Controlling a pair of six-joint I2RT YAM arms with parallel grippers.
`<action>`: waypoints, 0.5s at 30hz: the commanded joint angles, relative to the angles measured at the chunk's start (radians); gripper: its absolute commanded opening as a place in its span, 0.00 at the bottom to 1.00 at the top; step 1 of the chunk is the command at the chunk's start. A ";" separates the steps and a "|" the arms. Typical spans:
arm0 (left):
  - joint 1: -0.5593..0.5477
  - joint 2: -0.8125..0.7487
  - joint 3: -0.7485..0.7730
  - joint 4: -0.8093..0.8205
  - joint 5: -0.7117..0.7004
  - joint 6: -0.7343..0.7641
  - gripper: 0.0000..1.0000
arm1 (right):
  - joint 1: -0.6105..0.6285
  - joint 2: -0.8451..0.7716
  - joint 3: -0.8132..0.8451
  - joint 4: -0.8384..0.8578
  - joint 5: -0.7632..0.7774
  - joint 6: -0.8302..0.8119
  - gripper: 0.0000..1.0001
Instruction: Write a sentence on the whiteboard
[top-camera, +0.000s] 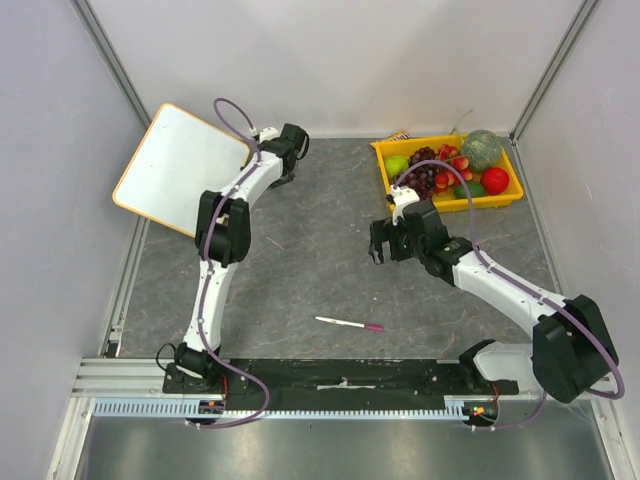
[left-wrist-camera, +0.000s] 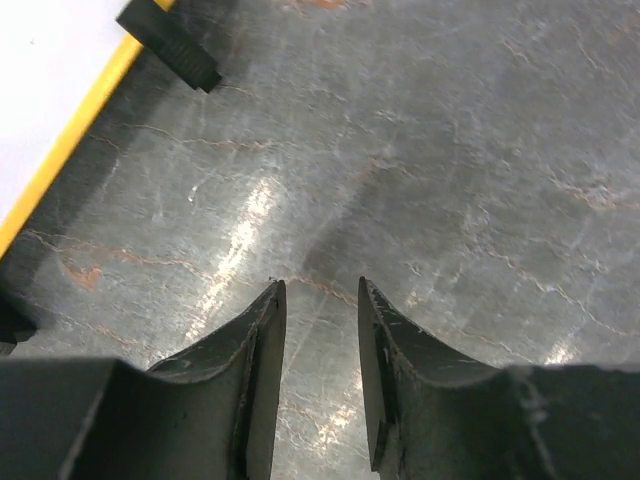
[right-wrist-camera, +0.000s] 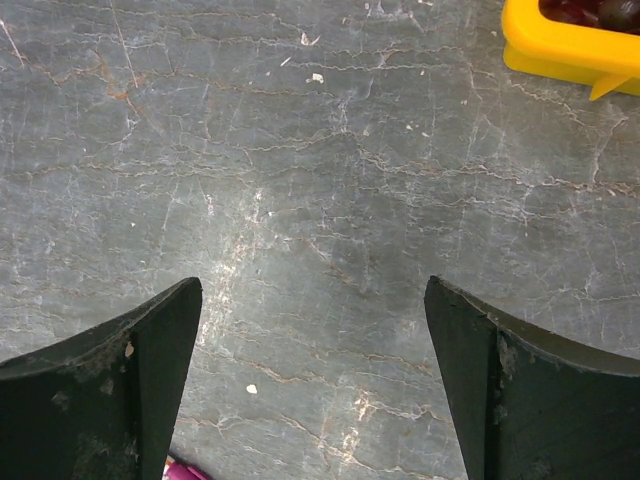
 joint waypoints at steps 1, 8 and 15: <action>0.000 -0.102 0.021 0.019 -0.038 0.076 0.42 | -0.002 0.021 0.033 0.038 -0.038 -0.002 0.98; -0.022 -0.256 0.013 0.027 0.106 0.162 0.53 | -0.002 0.054 0.062 0.085 -0.096 0.009 0.98; -0.025 -0.447 -0.066 0.087 0.362 0.248 0.53 | -0.002 0.090 0.090 0.159 -0.176 0.009 0.98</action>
